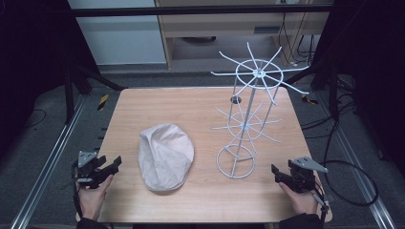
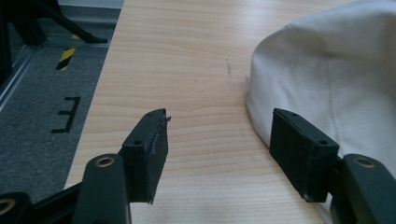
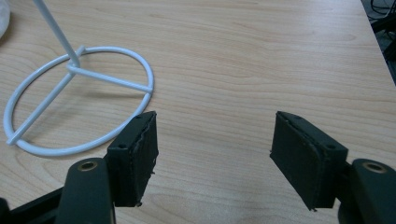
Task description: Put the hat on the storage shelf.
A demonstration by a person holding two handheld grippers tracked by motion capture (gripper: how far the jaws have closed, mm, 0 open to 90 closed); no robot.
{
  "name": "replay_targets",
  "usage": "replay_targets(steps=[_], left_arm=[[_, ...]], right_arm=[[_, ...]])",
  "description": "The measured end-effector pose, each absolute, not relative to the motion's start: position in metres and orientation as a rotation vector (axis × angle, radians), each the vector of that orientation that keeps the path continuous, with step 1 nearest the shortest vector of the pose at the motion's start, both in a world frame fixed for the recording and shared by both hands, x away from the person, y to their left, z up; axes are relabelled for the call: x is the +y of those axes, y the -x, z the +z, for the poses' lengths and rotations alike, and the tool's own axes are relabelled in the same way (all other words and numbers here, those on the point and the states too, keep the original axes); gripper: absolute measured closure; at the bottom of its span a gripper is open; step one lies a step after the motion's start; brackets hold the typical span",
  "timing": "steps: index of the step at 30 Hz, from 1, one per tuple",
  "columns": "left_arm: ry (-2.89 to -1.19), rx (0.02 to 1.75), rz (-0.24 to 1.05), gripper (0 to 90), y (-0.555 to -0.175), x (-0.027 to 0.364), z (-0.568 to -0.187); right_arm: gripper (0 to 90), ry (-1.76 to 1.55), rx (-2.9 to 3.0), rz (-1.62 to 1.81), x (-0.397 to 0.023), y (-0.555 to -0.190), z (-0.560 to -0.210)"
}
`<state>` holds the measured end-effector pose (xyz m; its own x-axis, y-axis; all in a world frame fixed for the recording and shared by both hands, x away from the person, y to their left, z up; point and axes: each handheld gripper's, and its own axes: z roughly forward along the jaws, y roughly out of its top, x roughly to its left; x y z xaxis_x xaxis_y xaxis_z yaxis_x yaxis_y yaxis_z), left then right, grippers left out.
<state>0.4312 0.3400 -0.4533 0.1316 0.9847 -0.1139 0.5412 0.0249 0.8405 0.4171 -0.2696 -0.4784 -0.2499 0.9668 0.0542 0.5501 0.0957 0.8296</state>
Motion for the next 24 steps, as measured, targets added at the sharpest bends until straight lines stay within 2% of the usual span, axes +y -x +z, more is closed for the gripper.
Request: replay_targets(steps=[10, 24], left_arm=[[-1.659, 1.464, 0.707, 35.7, -0.422, 0.323, -0.439], [-1.695, 1.393, 0.669, 33.3, -0.435, 0.300, -0.420]], right_arm=[[35.5, -1.489, 1.837, 1.027, -0.272, -0.415, -0.476], [36.9, -1.487, 1.816, 1.029, -0.272, -0.414, -0.476]])
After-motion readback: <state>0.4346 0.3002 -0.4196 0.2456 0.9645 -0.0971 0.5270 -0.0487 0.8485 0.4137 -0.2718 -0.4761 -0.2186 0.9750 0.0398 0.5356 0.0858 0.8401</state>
